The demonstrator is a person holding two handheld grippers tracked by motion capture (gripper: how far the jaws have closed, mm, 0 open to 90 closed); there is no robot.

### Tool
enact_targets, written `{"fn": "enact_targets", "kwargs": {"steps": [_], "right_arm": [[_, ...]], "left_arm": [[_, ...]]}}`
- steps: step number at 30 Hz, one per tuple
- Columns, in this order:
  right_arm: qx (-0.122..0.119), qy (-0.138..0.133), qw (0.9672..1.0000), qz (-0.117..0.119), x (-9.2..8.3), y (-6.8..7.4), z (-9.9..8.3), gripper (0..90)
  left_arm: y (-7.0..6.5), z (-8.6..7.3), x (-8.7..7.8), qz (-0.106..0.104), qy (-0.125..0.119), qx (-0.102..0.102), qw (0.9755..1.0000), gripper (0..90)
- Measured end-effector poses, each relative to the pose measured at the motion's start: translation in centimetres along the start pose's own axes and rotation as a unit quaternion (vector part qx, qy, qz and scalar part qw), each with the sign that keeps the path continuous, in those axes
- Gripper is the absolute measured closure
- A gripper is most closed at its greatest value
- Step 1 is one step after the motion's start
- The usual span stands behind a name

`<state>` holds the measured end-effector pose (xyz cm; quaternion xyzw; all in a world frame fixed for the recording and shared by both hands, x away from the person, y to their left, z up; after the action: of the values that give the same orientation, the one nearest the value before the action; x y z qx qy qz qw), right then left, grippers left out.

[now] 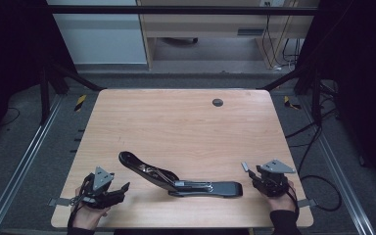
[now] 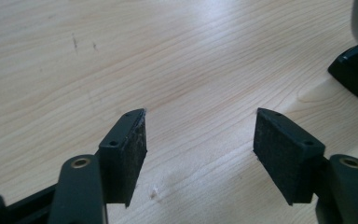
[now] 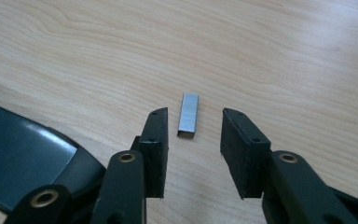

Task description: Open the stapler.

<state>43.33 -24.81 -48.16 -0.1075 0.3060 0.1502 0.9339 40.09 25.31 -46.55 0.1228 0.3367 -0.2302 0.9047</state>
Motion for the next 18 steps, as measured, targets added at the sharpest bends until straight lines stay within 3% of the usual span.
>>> {"fn": "enact_targets", "kwargs": {"steps": [8,12,14,15,18], "right_arm": [[0.010,0.013,0.9999,0.001,0.7,-0.1,0.8,61.6],[0.000,0.017,0.9999,0.000,0.9,0.0,1.4,64.9],[0.003,0.025,0.9997,-0.003,1.2,0.0,1.6,63.2],[0.016,0.035,0.9992,-0.002,1.5,0.0,1.8,62.2],[0.012,0.040,0.9991,0.000,2.0,-0.1,1.9,61.2]], "left_arm": [[0.3,-0.3,0.3,0.013,-0.009,-0.011,0.9998,32.5],[0.4,-0.3,0.5,0.012,-0.008,-0.007,0.9999,32.6],[0.3,-0.3,0.7,0.014,-0.009,-0.004,0.9999,32.3],[0.3,-0.3,0.7,0.014,-0.009,-0.005,0.9999,32.3],[0.3,-0.3,0.8,0.014,-0.005,-0.002,0.9999,32.3]]}}
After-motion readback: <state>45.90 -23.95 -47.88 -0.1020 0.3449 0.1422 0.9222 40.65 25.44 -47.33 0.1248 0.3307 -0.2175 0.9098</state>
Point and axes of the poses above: each handheld gripper's, and its own axes: x roughly forward along the jaws, z roughly out of its top, y roughly to its left, the point moved 1 cm from there along x, roughly forward along the jaws, and after that the axes turned 3 degrees about -z, right-handed, at the moved point
